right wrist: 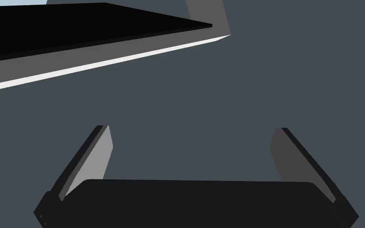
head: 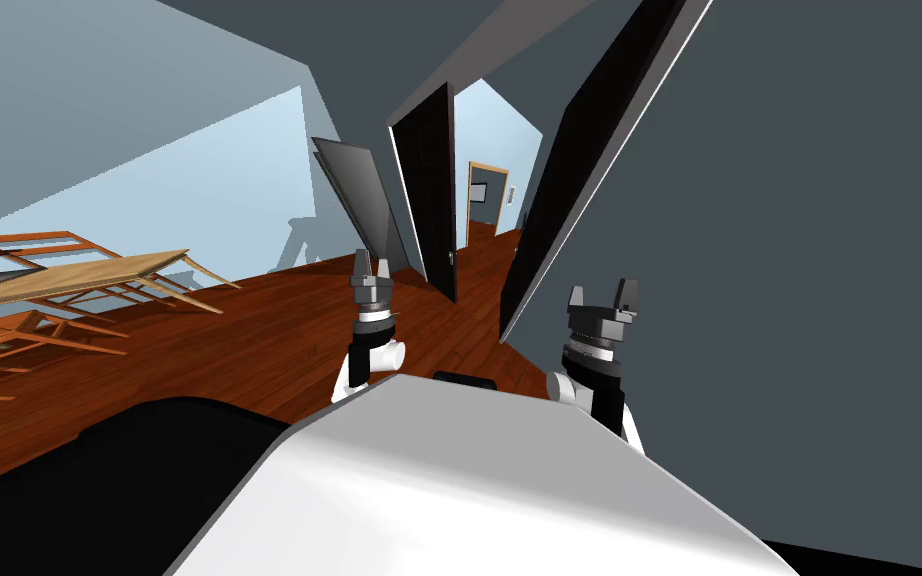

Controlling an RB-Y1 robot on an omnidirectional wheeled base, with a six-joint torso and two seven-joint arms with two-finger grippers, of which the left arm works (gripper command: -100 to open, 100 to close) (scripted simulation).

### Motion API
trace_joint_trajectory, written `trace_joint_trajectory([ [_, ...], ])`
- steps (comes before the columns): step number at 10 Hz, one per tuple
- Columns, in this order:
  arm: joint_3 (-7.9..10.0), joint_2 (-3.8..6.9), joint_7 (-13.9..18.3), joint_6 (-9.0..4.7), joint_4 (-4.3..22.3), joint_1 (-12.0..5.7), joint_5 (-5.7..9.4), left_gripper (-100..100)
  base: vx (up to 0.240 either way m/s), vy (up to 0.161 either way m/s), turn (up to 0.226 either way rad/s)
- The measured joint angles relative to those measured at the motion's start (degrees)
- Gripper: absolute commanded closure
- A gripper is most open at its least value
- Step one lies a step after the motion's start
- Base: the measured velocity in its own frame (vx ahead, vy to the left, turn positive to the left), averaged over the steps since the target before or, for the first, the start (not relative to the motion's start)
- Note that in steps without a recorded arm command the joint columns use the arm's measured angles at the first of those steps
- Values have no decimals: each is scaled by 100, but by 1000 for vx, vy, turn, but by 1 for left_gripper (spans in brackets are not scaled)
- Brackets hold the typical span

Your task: Push the door open

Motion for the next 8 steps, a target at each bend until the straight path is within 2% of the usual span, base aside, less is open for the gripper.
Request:
trace_joint_trajectory([
  [4, -96, 179, 91, -97, 443, -154, -24, -100, 139, 87, -14],
  [6, -178, 270, 150, -206, 762, -237, -46, -100, 160, 75, -17],
  [7, -186, 333, 192, -216, 933, -342, -46, -100, 166, 67, -20],
  [8, -241, 386, 236, -234, 1058, -357, -57, -100, 154, 46, -16],
])
